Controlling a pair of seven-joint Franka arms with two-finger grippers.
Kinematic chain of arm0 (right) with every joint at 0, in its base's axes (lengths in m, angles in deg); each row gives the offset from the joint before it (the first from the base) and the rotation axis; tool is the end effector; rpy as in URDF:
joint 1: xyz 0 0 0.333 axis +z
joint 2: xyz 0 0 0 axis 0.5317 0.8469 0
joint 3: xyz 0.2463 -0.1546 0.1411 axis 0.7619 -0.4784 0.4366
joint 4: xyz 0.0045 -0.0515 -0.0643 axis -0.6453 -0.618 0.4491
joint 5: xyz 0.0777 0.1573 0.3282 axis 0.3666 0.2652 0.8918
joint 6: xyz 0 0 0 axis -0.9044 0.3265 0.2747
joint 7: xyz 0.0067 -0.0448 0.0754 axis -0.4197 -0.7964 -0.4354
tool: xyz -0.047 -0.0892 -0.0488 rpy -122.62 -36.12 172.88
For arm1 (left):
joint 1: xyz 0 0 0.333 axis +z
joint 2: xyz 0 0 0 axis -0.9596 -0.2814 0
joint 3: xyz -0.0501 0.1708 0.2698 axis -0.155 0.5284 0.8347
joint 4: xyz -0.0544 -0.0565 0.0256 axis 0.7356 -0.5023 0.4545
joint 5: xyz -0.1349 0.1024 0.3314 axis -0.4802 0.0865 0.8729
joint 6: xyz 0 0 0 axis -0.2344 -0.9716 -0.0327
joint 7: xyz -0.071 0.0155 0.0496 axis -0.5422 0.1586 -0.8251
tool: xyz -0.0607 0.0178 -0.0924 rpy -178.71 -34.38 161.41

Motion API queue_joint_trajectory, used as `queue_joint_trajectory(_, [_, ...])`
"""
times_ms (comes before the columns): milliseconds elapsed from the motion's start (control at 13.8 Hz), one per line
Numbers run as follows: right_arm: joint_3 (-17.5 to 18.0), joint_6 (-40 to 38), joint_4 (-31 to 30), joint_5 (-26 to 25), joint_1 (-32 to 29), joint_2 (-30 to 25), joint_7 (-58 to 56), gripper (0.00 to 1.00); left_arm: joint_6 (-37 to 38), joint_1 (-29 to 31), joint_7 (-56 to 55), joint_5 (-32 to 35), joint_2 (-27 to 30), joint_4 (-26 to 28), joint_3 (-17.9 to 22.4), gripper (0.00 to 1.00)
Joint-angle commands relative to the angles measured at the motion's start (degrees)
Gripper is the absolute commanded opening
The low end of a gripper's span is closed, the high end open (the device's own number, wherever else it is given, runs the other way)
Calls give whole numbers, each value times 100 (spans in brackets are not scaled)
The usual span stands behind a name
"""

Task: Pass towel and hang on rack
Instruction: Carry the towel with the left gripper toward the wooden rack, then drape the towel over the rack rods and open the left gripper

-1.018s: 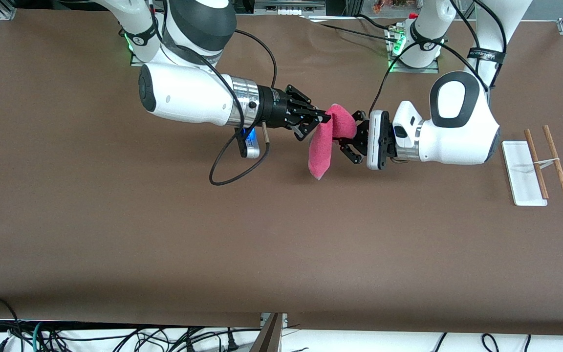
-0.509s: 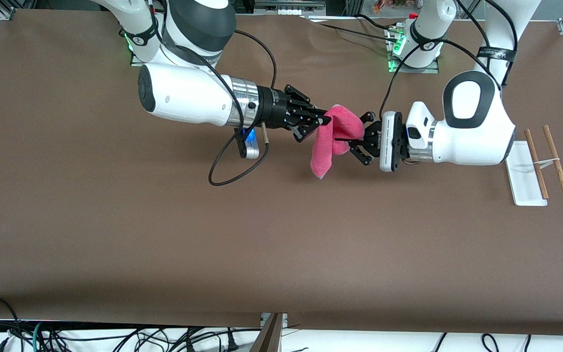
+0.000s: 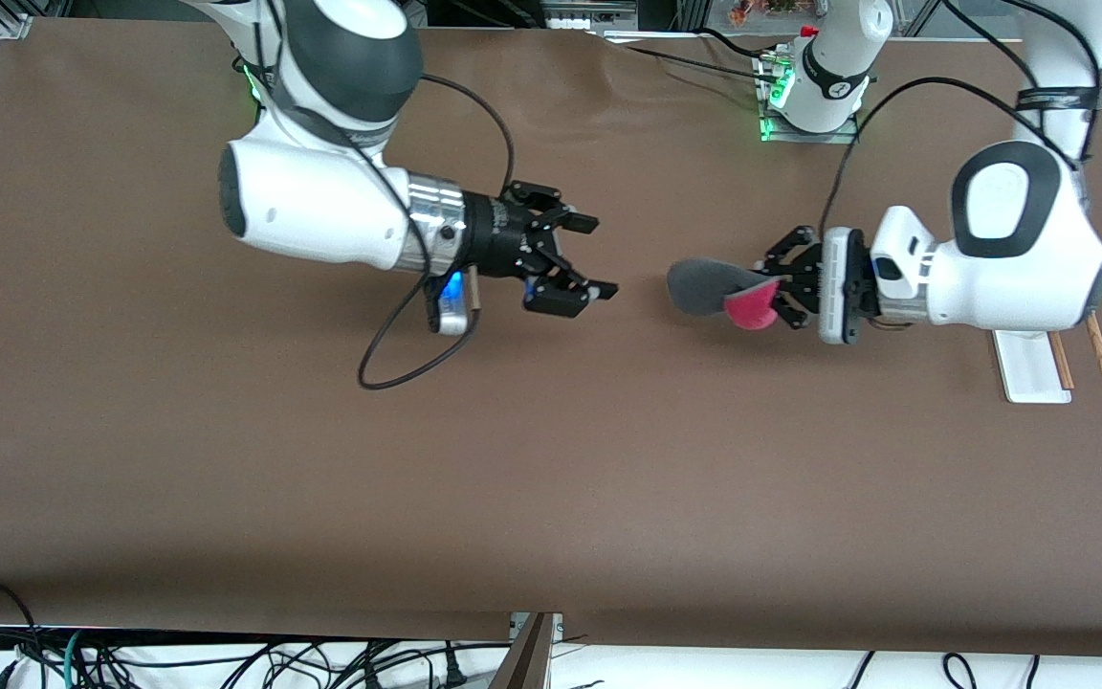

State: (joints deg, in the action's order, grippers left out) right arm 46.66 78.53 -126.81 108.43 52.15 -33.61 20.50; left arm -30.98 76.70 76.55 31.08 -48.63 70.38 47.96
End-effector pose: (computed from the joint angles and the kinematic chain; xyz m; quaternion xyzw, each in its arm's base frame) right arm 0.5933 0.4197 0.5462 -0.7089 0.5177 0.3230 0.3538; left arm 0.5667 -0.1099 0.4181 0.7295 -0.5532 0.0763 0.3951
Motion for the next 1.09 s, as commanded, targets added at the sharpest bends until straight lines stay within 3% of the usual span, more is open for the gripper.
queue_joint_trajectory(0, [-10,-746,212,-410,-420,-9,-384,100,378,704,-88,1096,19,-167,-33,0])
queue_joint_trajectory(291, [-63,-1960,194,-878,-1009,-307,-1720,100,483,1741,-106,2880,-33,-482,-25,0])
queue_joint_trajectory(509, [-510,-2735,-50,-975,-1116,-736,-2643,100,642,2471,-53,4086,-235,-1263,-7,0])
queue_joint_trajectory(800, [-1248,-3359,-999,-1194,-1116,-1668,-4162,100,363,3385,-36,4827,-656,-1494,11,0])
queue_joint_trajectory(873, [-1380,-3482,-1184,-1421,-1116,-1888,-4505,100,91,3657,-18,4819,-823,-1494,11,0])
queue_joint_trajectory(1018, [-1408,-3492,-1736,-2358,-1116,-2458,-5365,100,-183,3931,139,4801,-1087,-1494,11,0])
